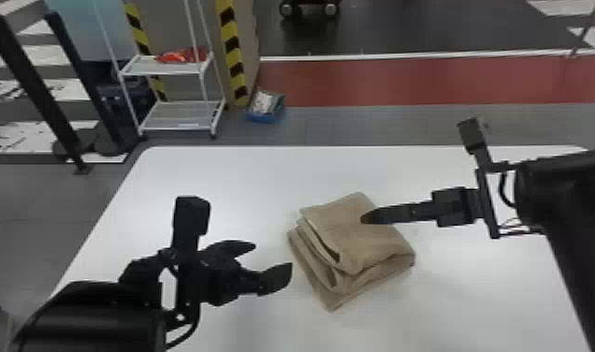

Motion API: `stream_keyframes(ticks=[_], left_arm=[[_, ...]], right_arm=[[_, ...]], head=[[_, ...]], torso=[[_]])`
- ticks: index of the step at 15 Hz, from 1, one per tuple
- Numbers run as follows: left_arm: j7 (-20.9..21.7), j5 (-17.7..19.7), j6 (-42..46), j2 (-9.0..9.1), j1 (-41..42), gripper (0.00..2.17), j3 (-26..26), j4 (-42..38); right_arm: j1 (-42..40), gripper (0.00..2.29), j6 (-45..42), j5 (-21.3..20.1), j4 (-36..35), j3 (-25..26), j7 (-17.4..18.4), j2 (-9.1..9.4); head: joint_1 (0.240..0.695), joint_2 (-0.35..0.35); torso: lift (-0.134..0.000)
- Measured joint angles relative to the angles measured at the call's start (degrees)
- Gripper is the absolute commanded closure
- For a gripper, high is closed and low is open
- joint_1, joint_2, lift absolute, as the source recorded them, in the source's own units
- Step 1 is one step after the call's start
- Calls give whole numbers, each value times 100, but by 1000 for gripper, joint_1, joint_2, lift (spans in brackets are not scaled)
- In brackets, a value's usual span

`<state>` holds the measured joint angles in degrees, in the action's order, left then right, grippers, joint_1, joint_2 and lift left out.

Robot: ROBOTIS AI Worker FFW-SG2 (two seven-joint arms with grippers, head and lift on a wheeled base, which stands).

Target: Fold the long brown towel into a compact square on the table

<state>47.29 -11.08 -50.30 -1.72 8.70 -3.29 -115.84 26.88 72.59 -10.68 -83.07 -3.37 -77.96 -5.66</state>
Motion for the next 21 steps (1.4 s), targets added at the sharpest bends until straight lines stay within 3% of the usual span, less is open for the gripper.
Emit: stream_keyframes(ticks=[3,4,6,9,12,14,17,19,21], left_arm=[[-12,-49,-88,5,0,46,99,-13],[-23,-51,-98,5,-1,46,121,-20],[-73,-52,-110,5,-9,46,133,-21],[-191,-10,81,5,-289,60,83,318],[-199,122,196,4,-805,161,48,781],[-228,286,202,6,-1076,333,30,997],[-281,525,293,7,-1416,714,29,1440],[-263,523,496,6,-1604,1423,76,1679],[-338,486,676,9,-1830,1794,199,1950]], right_arm=[[95,1791,-38,129,267,139,0,95],[139,2007,-44,180,342,114,0,182],[143,2013,106,207,371,-88,0,312],[-44,2013,454,195,146,-373,0,320],[-308,2013,755,184,-286,-262,0,74],[-634,2013,791,113,-728,-170,0,-235],[-1342,2013,561,-271,-1569,-11,0,-536],[-1778,2013,372,-575,-2091,141,0,-637],[-2112,2013,269,-799,-2469,300,0,-692]], head=[[695,72],[695,81],[695,103],[695,136],[695,115],[695,67],[695,12],[695,-15],[695,-37]], torso=[[-123],[-123],[-123],[-123],[-123],[-123],[-123],[-123],[-123]])
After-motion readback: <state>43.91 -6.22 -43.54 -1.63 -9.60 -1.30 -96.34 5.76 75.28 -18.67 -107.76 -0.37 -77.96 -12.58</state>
